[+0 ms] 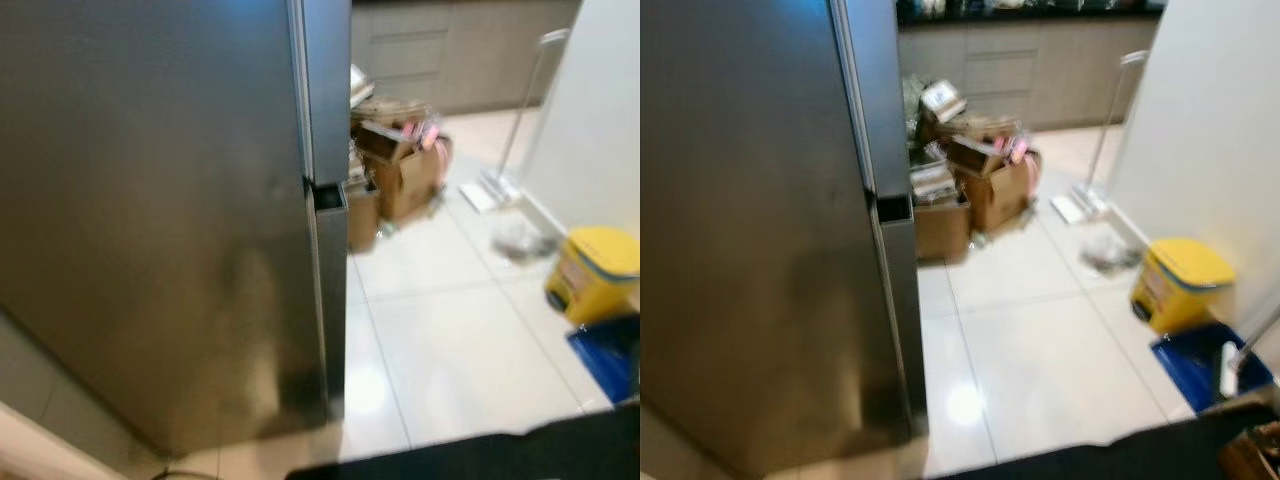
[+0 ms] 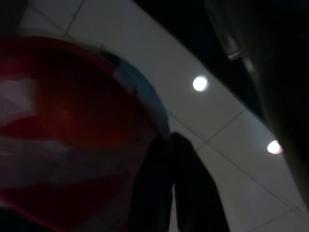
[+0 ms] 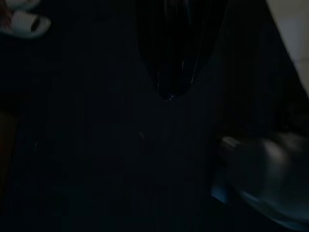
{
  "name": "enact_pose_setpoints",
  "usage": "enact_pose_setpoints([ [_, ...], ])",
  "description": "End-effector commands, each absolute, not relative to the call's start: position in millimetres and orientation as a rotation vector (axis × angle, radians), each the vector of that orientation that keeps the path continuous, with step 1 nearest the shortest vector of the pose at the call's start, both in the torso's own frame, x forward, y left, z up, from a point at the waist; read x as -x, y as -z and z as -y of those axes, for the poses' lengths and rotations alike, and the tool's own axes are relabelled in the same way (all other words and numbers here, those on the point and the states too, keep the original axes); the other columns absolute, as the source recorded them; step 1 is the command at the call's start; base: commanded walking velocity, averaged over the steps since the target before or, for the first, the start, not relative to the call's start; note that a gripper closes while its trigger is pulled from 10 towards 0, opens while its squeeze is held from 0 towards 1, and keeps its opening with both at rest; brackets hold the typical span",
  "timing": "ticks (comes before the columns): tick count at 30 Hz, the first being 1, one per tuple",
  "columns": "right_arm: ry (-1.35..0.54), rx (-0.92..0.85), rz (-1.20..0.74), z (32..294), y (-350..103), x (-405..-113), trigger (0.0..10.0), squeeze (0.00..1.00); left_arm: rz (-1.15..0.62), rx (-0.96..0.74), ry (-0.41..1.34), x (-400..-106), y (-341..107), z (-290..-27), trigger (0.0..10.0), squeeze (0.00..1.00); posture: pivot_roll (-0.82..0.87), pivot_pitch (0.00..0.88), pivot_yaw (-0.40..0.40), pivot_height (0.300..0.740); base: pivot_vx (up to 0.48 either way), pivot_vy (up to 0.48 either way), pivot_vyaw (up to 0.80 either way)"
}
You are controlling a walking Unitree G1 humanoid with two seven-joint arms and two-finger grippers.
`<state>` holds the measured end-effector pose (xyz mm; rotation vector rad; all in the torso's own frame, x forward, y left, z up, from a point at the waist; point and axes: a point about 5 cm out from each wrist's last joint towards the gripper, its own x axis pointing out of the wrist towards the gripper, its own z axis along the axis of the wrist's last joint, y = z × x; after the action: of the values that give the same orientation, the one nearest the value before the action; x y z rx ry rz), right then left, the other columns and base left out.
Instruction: Restocking fridge
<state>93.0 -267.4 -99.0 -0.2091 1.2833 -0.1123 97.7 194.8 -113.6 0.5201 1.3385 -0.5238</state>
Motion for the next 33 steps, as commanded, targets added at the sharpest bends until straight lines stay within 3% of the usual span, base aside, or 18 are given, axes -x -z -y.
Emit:
enact_pose_setpoints([
  [1,0.123,0.197,-1.276,268.3,98.3,-94.5,10.0,0.0,-1.283,-0.519,0.524,-109.6,110.8,-191.5,10.0,0.0,-0.03,0.0,0.021,0.74,0.0,0.277,0.0],
  [24,0.121,0.189,-1.283,263.4,100.8,-90.6,10.0,0.0,-1.267,-0.522,0.534,-112.1,110.4,-189.2,10.0,0.0,-0.03,0.0,0.025,0.74,0.0,0.047,0.0],
  [33,0.123,0.194,-1.283,264.1,100.6,-90.6,10.0,0.0,-1.268,-0.503,0.522,-112.8,110.3,-188.6,10.0,0.0,-0.03,0.0,0.023,0.74,0.0,-0.466,0.0],
])
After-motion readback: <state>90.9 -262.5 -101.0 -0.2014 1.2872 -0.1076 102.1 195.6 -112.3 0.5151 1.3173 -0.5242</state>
